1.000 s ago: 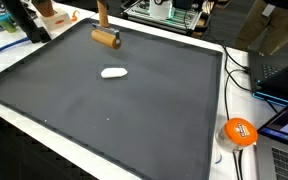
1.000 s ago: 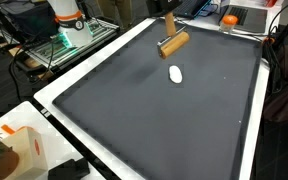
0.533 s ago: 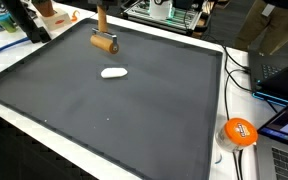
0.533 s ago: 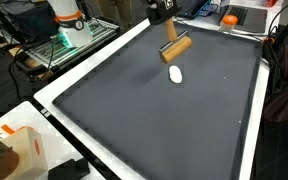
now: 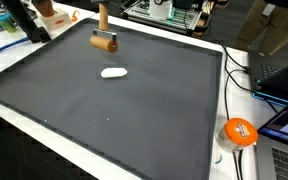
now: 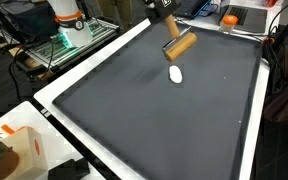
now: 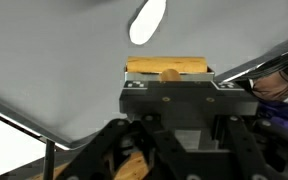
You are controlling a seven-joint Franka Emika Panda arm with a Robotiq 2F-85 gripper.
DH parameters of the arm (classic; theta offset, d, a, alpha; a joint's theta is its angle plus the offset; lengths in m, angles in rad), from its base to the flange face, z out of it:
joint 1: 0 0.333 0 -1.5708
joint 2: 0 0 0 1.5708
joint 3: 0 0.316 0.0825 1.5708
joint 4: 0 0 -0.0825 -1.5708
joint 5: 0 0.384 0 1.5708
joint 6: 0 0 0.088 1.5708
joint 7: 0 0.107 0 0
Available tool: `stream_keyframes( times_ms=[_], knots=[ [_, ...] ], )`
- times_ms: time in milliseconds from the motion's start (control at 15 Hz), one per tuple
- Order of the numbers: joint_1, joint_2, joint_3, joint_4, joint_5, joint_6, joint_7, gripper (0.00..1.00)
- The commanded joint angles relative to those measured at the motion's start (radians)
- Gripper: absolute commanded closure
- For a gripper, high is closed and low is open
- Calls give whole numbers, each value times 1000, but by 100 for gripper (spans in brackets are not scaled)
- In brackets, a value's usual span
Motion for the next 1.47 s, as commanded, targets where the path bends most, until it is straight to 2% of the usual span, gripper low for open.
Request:
stream_keyframes(
  times_ms=[0, 200, 267, 600, 1200, 1400],
  knots=[
    [1, -3, 4, -5, 2, 2, -1, 53],
    [0, 6, 4, -3, 1, 2, -1, 53],
    [0, 6, 4, -3, 1, 2, -1, 78],
    [-20, -6, 24, -65, -24, 86, 30, 78],
    [9, -9, 56, -187, 3, 341, 38, 78],
    [41, -8, 65, -221, 17, 407, 52, 78]
  ],
)
